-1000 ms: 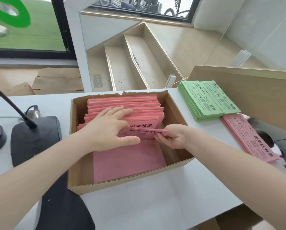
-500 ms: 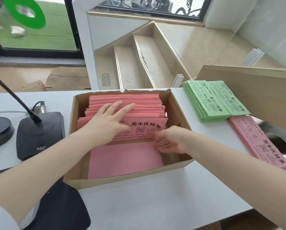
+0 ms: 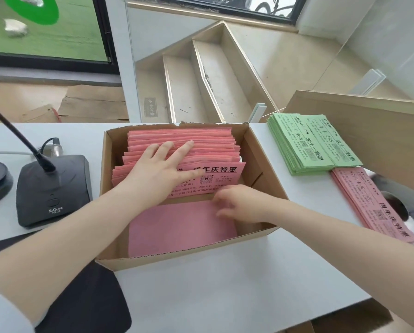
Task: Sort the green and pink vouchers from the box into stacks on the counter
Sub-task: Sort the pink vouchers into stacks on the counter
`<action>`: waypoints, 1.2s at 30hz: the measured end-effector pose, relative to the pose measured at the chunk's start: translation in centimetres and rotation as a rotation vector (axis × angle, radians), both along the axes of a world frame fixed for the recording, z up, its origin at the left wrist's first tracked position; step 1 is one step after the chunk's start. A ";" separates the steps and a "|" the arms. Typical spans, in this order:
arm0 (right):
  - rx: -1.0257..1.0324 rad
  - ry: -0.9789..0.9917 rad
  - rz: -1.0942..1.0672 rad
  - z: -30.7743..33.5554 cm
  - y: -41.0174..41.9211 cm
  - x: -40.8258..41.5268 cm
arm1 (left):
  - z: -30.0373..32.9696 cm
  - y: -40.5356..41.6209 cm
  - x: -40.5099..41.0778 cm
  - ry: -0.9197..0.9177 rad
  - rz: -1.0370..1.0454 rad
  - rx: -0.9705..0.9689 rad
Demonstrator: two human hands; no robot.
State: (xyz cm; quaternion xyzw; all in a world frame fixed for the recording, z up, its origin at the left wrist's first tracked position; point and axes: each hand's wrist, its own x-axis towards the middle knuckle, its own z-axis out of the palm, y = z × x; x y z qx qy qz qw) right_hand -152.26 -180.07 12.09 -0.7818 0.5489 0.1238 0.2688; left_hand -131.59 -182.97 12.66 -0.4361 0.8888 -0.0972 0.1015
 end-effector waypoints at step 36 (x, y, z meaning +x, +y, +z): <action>0.635 -0.885 -1.260 2.1 -0.1 -0.7 | 1.1 0.7 1.3 0.472 0.057 0.279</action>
